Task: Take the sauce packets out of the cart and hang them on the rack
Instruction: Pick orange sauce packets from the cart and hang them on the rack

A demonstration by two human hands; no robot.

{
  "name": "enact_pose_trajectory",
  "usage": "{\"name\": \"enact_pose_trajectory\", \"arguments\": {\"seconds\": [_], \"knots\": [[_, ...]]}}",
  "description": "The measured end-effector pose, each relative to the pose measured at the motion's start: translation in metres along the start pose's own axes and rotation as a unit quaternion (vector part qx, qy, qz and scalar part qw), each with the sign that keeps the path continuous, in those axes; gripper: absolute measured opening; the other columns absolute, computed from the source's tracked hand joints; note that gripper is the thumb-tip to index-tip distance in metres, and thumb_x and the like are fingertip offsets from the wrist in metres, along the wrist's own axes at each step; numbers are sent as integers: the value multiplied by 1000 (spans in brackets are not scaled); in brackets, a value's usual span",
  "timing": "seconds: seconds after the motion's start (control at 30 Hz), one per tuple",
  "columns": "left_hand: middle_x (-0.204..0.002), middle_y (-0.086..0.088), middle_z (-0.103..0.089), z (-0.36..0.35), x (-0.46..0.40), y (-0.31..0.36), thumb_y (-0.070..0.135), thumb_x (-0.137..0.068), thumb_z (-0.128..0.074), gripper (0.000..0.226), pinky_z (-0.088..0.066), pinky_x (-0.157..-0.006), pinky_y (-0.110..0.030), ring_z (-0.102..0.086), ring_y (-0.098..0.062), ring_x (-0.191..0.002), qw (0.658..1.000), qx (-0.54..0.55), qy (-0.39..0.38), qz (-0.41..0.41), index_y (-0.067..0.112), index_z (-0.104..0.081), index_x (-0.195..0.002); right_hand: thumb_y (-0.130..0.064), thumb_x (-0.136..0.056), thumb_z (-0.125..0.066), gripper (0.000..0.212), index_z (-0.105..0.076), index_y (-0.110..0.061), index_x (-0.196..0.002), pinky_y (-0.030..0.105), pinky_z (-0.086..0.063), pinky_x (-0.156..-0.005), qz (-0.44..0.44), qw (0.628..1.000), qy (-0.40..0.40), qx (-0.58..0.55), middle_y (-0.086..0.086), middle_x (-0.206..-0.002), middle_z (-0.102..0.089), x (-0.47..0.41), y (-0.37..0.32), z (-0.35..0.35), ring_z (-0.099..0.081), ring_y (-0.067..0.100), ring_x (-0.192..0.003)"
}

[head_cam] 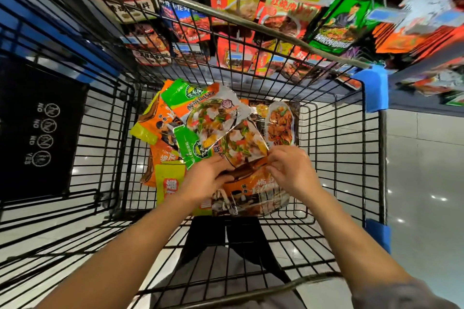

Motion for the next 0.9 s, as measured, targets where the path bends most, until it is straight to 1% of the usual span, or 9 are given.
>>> {"name": "enact_pose_trajectory", "arguments": {"seconds": [0.1,0.17,0.3,0.43,0.5,0.6,0.7,0.77,0.9], "knots": [[-87,-7,-66,-1,0,6,27,-79,-57,27,-54,-65,-40,-63,-29,-80,1000,-11,-1,1,9,-70,-95,-19,-81,-64,39,-57,-26,-119,41,-40,-100,-11,999,-30,34,-9,-103,-67,-2,-6,2,-58,16,-101],[-87,-9,-66,-3,4,8,26,-81,-55,28,-54,-64,-37,-64,-31,-77,1000,-23,-5,-14,7,-70,-95,-18,-87,-56,42,-53,-30,-127,40,-42,-100,21,995,-75,64,-9,-109,-66,-5,-10,0,-57,16,-105],[-88,-11,-67,-7,15,15,23,-85,-58,23,-51,-63,-33,-65,-30,-75,998,-49,-19,-41,7,-70,-97,-22,-93,-48,27,-63,-30,-114,24,-47,-72,61,976,-176,109,-8,-103,-68,-10,-10,3,-63,13,-95],[-88,-9,-68,-5,25,11,26,-85,-54,27,-55,-62,-34,-67,-27,-75,996,-53,-52,-48,7,-70,-97,-28,-94,-46,22,-65,-26,-106,25,-48,-69,91,967,-205,120,-9,-102,-67,-5,-21,4,-61,12,-95],[-97,-7,-66,4,26,8,27,-90,-54,28,-46,-71,-27,-63,-23,-88,997,-37,-72,-10,9,-67,-107,-29,-94,-46,20,-66,-25,-98,23,-41,-63,86,970,-194,118,-9,-95,-67,-2,-28,4,-61,11,-89],[-114,0,-62,25,25,-10,37,-89,-56,36,-40,-80,-23,-56,-16,-104,993,16,-84,83,17,-60,-119,-25,-90,-52,13,-64,-27,-95,27,-46,-64,75,979,-150,118,-10,-92,-65,-7,-39,3,-60,11,-88],[-124,0,-56,53,26,-42,41,-88,-55,44,-42,-87,-26,-52,-13,-108,971,119,-9,208,17,-54,-125,-23,-87,-57,11,-63,-25,-96,27,-45,-65,59,980,-133,134,-10,-93,-64,-21,-49,-1,-59,14,-89],[-119,-7,-60,66,27,-70,34,-91,-54,40,-39,-79,-22,-55,-16,-101,955,115,40,270,10,-55,-123,-21,-86,-58,5,-61,-23,-89,35,-52,-67,46,979,-129,150,-8,-88,-62,-31,-51,-3,-60,17,-86],[-116,-13,-62,76,16,-137,26,-89,-59,35,-43,-85,-31,-58,-27,-106,910,148,115,369,10,-57,-119,-18,-87,-54,15,-62,-31,-90,35,-54,-70,17,979,-126,156,-10,-88,-64,-48,-44,-13,-64,15,-84]]}}
Point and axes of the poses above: each hand's wrist, its own x-axis away from the middle knuckle, its own z-axis out of the back of the hand, y = z × x, the point moved 3 cm from there along -x, towards the middle knuckle
